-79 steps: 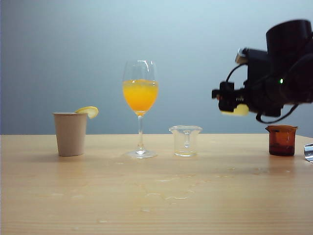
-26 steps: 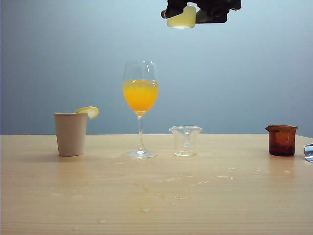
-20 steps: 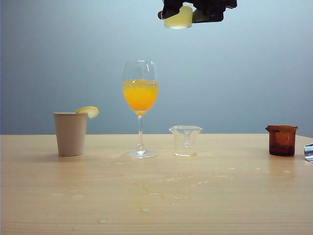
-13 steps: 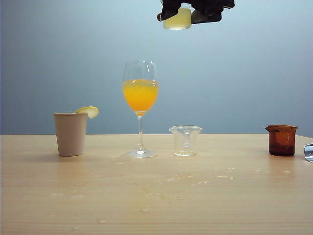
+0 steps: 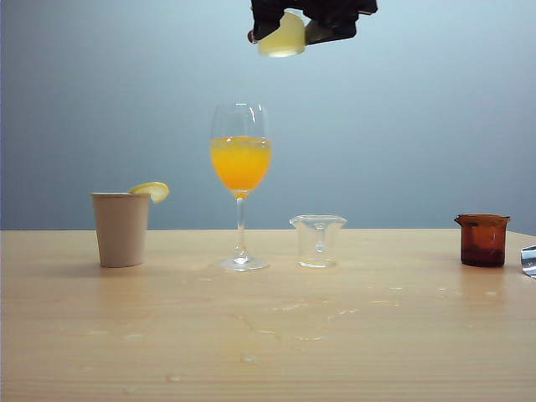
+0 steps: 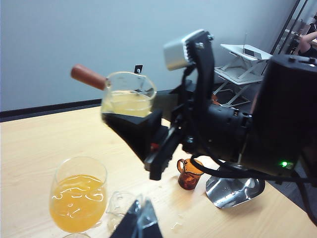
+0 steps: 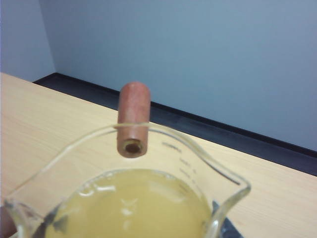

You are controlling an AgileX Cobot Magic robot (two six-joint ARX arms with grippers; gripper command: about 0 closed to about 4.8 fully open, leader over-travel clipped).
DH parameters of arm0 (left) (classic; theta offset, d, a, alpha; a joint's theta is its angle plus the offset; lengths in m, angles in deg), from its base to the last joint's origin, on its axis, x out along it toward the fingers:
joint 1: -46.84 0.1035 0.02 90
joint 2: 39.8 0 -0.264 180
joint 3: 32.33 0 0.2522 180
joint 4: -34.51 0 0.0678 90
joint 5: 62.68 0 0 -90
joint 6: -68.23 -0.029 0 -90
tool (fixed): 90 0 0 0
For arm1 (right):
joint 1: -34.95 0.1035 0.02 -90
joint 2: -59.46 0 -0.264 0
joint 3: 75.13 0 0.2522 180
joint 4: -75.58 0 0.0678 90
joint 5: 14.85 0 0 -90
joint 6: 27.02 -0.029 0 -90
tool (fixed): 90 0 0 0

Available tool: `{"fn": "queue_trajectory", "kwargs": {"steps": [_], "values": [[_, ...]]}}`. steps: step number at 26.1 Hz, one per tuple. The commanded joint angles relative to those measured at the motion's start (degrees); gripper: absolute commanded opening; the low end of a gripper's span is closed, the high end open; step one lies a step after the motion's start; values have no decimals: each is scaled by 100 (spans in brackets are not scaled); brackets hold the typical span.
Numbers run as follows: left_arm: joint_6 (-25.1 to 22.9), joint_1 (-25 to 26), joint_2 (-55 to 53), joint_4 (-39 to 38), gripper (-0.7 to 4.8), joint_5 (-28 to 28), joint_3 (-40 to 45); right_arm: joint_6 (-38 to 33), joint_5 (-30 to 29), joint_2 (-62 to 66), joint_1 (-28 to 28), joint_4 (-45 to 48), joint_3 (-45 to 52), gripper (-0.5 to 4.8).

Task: Pick up the third measuring cup from the left, pour the pineapple juice inside into the goblet, and finally put the measuring cup back in its original place.

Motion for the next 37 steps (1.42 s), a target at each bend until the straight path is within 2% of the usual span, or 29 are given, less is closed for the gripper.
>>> {"fn": "queue_trajectory", "kwargs": {"steps": [1,5,14,20,26,29,37], "values": [[-22,-4,15,52,-5,37,-42,17,17,26,15,140,-39,291],[-22,-4,15,52,-5,39,-42,168,31,142,20,136,-39,268],[-22,-4,15,50,-5,37,-42,372,258,297,44,131,-39,269],[-22,-4,15,50,-5,37,-42,898,317,332,44,133,-39,269],[-22,-4,13,50,-5,37,-42,1099,400,345,55,131,-39,269],[-22,-4,13,48,-5,37,-42,1519,505,345,127,131,-48,269],[-22,-4,15,46,-5,37,-42,1578,507,345,188,129,-105,269]]}}
